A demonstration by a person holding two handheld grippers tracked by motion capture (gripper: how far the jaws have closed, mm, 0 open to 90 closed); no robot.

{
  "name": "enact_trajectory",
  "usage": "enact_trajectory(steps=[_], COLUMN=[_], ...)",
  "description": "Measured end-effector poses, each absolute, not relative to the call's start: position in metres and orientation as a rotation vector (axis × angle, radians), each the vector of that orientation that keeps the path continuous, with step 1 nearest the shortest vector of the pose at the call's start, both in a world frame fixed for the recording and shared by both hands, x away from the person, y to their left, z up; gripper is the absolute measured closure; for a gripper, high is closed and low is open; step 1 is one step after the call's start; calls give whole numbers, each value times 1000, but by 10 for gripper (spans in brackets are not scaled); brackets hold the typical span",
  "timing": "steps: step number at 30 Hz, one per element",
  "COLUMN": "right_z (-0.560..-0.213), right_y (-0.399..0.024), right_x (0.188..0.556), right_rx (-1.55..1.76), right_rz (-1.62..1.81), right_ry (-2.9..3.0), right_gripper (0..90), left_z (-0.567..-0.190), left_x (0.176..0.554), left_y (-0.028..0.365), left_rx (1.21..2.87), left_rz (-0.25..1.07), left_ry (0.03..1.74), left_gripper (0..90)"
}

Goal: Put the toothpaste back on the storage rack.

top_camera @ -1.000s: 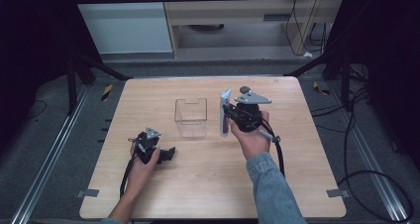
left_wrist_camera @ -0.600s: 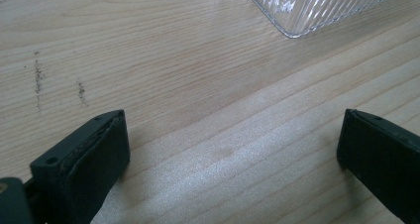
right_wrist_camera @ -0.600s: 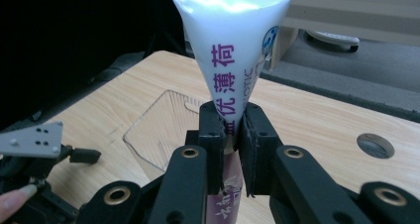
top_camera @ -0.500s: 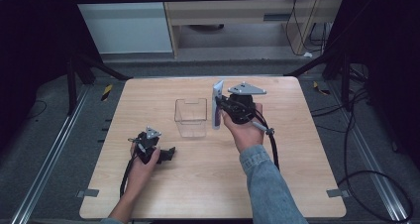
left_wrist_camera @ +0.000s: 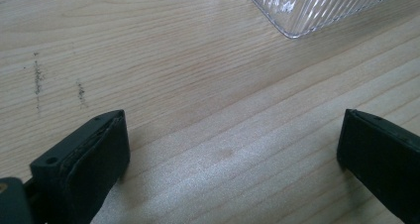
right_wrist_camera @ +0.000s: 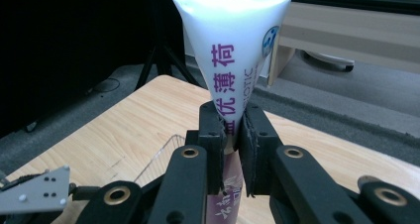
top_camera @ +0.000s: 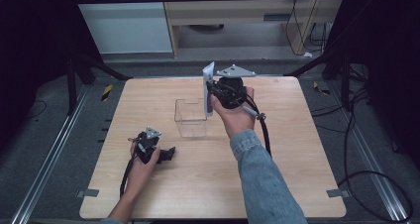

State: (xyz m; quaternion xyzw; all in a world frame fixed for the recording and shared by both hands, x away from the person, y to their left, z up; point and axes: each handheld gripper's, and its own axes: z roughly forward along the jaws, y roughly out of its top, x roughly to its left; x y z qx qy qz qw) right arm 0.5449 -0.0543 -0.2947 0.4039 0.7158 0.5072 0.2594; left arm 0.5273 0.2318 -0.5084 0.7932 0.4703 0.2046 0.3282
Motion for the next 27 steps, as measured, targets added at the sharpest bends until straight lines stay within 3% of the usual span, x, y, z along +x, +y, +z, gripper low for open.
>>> enact_trajectory(steps=[27], right_z=[-297], right_y=[-9], right_x=[588], right_rx=[1046], right_rz=[1352], right_ry=[1982], right_gripper=[809], left_z=[-508], left_x=[527], left_y=[232], left_rx=[2082], left_rz=[535], left_ry=[1225], left_gripper=[0])
